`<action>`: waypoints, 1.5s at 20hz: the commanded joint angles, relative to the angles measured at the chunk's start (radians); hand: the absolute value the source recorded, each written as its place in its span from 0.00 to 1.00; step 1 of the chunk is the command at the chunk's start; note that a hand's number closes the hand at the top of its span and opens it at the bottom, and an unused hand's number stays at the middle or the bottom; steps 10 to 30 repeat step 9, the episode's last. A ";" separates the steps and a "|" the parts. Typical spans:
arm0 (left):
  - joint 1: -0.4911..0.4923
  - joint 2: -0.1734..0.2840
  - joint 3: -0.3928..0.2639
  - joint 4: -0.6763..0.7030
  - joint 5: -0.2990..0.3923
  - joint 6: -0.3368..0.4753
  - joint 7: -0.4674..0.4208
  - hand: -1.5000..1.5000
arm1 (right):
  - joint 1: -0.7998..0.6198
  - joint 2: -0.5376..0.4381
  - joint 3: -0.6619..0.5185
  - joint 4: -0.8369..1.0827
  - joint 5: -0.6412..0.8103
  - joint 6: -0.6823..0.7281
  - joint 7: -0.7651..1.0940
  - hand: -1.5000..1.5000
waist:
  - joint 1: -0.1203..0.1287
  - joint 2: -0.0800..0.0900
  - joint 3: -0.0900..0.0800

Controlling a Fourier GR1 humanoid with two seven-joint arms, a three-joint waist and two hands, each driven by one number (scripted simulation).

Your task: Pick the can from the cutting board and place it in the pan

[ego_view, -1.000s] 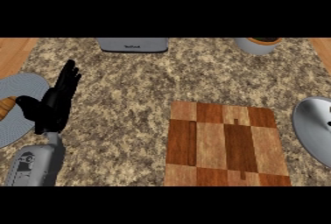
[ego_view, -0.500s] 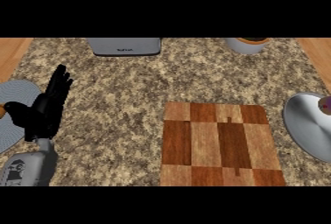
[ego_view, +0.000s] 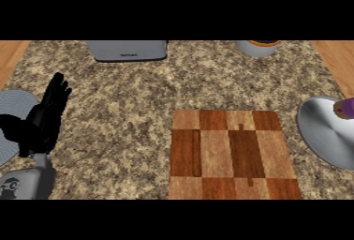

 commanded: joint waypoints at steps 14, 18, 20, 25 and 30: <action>-0.026 0.015 0.013 0.026 0.025 -0.043 -0.031 0.50 | 0.390 0.365 -0.012 -0.828 -0.122 0.071 0.319 0.00 | 0.038 0.013 0.004; -0.026 0.015 0.013 0.026 0.025 -0.043 -0.031 0.50 | 0.390 0.365 -0.012 -0.828 -0.122 0.071 0.319 0.00 | 0.038 0.013 0.004; -0.026 0.015 0.013 0.026 0.025 -0.043 -0.031 0.50 | 0.390 0.365 -0.012 -0.828 -0.122 0.071 0.319 0.00 | 0.038 0.013 0.004; -0.026 0.015 0.013 0.026 0.025 -0.043 -0.031 0.50 | 0.390 0.365 -0.012 -0.828 -0.122 0.071 0.319 0.00 | 0.038 0.013 0.004; -0.026 0.015 0.013 0.026 0.025 -0.043 -0.031 0.50 | 0.390 0.365 -0.012 -0.828 -0.122 0.071 0.319 0.00 | 0.038 0.013 0.004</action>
